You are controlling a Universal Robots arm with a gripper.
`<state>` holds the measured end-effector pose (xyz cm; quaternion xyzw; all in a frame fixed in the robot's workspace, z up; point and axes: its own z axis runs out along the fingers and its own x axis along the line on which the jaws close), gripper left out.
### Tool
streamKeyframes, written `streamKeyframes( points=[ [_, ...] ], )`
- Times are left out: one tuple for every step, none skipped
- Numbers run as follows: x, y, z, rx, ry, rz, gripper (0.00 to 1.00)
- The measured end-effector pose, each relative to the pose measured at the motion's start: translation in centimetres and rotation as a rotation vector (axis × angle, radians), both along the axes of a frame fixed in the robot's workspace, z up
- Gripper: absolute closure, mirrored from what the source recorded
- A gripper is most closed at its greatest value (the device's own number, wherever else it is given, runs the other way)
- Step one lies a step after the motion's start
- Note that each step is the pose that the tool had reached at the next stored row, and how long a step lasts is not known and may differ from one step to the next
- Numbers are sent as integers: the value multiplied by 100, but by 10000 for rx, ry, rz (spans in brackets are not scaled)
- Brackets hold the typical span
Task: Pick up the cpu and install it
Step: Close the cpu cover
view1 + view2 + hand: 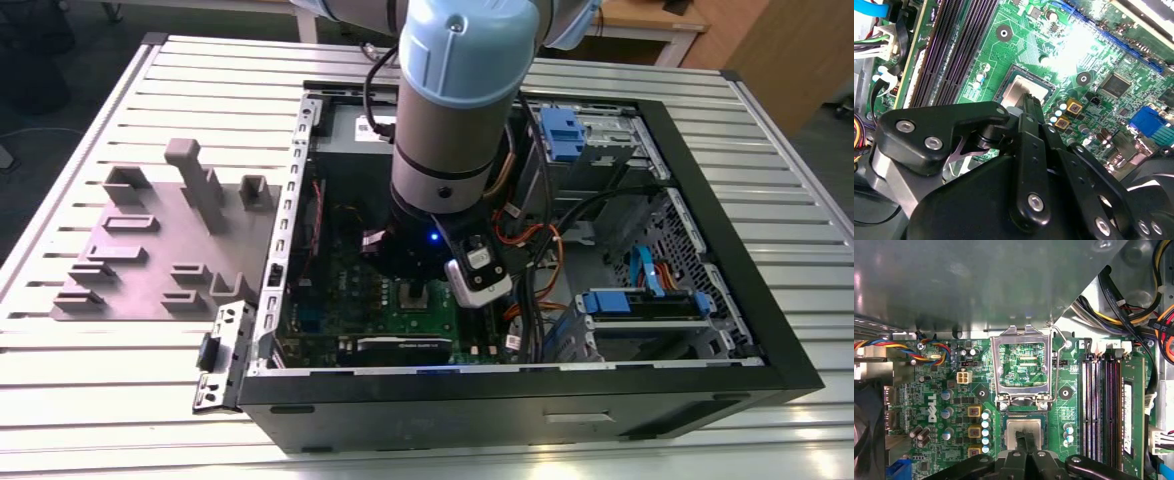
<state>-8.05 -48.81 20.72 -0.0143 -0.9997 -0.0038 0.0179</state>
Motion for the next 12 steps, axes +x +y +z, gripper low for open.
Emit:
streamKeyframes(
  points=[
    [0,0,0,-1,7,0,89],
    [0,0,0,0,13,0,89],
    [0,0,0,0,13,0,89],
    [0,0,2,2,12,0,89],
    [0,1,6,-5,14,0,89],
    [0,0,9,-7,13,0,89],
    [0,0,16,-9,14,0,89],
    [0,0,20,-8,13,0,89],
    [0,0,26,-8,13,0,89],
    [0,0,33,-9,13,0,89],
    [0,0,41,-9,13,0,89],
    [0,0,49,-8,13,0,89]
  ],
)
